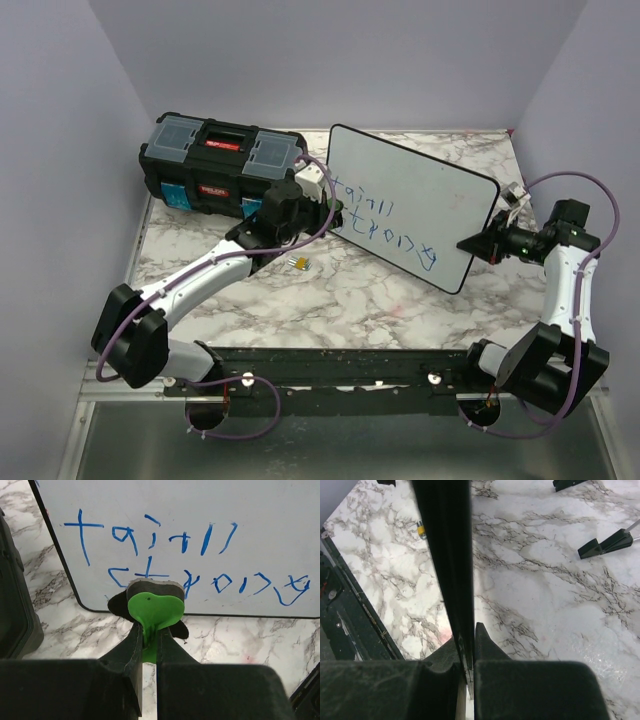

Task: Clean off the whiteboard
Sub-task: Erase the whiteboard at the center of the board.

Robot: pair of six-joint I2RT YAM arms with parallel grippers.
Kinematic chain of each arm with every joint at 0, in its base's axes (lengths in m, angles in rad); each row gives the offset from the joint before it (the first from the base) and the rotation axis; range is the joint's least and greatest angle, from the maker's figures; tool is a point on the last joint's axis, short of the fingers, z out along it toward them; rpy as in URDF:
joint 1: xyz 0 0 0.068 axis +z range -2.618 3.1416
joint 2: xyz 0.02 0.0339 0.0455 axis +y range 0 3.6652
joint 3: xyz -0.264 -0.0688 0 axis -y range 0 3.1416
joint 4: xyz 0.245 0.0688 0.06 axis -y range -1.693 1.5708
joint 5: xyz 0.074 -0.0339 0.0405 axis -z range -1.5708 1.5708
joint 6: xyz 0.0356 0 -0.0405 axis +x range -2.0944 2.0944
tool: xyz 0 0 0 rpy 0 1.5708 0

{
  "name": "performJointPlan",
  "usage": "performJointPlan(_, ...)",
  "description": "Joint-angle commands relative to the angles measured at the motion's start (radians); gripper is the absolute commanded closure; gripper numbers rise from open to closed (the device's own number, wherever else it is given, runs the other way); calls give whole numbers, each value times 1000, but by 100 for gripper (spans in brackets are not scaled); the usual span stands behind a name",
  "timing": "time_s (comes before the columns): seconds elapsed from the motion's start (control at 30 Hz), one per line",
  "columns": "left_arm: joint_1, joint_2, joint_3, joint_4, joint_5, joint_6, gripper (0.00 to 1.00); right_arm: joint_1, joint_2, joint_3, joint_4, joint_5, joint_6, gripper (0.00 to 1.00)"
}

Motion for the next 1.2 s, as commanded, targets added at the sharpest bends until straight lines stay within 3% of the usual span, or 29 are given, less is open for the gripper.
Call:
performJointPlan(0.0,24,-9,-15,91,-30,-2,100,5,-3,43,44,50,42,99)
performJointPlan(0.27,72,98,51,154,-43,-31,100,4,-106,-81,481,60,473,99)
performJointPlan(0.53,89,250,236,77,-67,19,100,6,-78,-82,519,-23,438,99)
performJointPlan(0.77,117,413,444,-85,14,126,100,5,-28,-8,211,-58,120,99)
performJointPlan(1.0,127,399,385,-51,97,247,100,5,45,89,-123,-28,-226,99)
performJointPlan(1.17,139,417,374,18,100,264,100,5,108,102,-238,-71,-327,99)
